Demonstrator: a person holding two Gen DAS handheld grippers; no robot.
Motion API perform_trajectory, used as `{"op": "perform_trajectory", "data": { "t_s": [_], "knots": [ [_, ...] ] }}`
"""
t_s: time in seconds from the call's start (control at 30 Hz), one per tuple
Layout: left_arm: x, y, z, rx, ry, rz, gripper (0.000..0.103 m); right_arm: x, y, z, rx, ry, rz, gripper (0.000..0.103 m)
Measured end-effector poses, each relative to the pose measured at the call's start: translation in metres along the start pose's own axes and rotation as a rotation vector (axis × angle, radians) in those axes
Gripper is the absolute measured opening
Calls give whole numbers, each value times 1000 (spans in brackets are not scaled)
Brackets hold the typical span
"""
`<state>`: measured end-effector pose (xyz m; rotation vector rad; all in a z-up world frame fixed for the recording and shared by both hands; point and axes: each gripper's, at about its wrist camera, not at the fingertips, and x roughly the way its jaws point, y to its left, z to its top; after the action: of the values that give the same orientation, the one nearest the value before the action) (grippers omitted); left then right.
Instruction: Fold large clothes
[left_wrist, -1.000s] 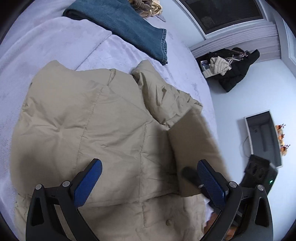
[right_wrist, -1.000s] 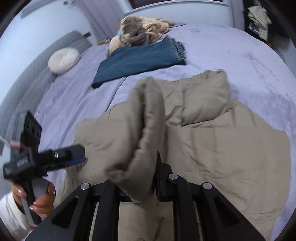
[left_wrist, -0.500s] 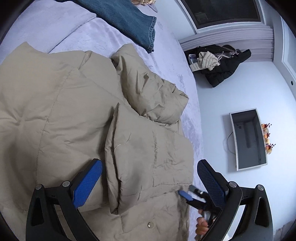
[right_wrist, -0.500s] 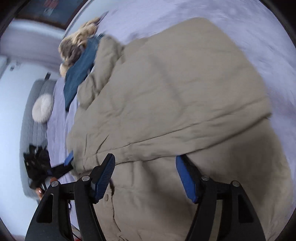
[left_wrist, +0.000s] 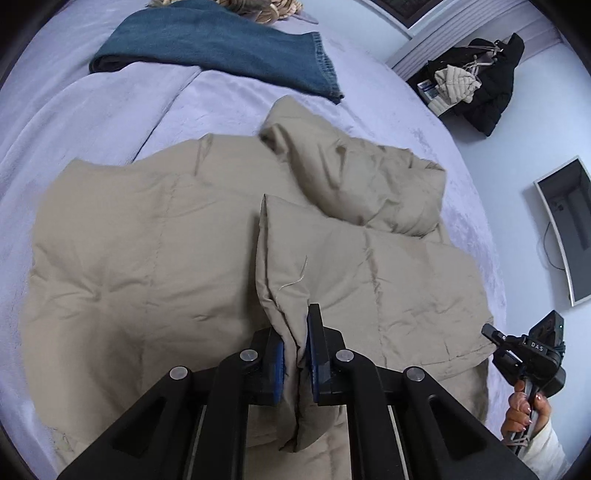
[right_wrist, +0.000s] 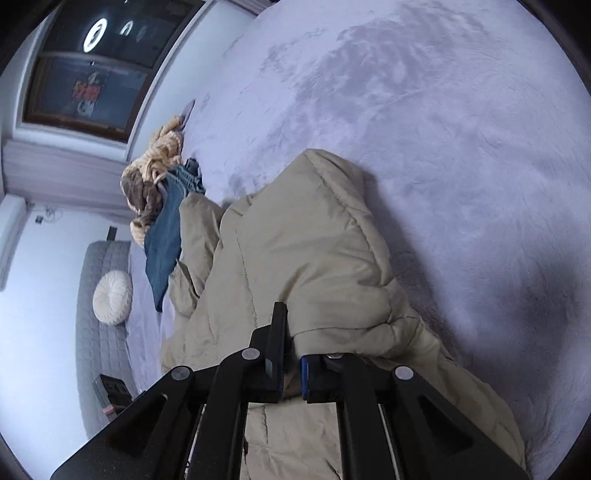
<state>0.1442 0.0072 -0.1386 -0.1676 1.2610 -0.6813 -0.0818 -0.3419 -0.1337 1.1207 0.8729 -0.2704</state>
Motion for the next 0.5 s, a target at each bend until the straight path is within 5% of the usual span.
{"op": "perform_trajectory", "data": {
  "t_s": [0.1,0.2,0.27,0.3,0.33,0.5],
  "knots": [
    [8,7,-14,36,19,53,12,24,-20,-9,-48,70,-109,7],
    [3,4,-20,45,-1,107,13,21,-27,-17,-37,93,-108,11],
    [-6,2,-20,51,-22,163,38,9,-15,-18,-115,120,-138,28],
    [-13,1,-19,52,-48,190,49,-1,-6,-20,-171,128,-132,44],
    [-22,1,-19,52,-82,206,71,-12,-2,-22,-211,121,-107,56],
    [-53,2,-5,29,-171,188,72,-60,8,0,-232,-53,-50,65]
  ]
}}
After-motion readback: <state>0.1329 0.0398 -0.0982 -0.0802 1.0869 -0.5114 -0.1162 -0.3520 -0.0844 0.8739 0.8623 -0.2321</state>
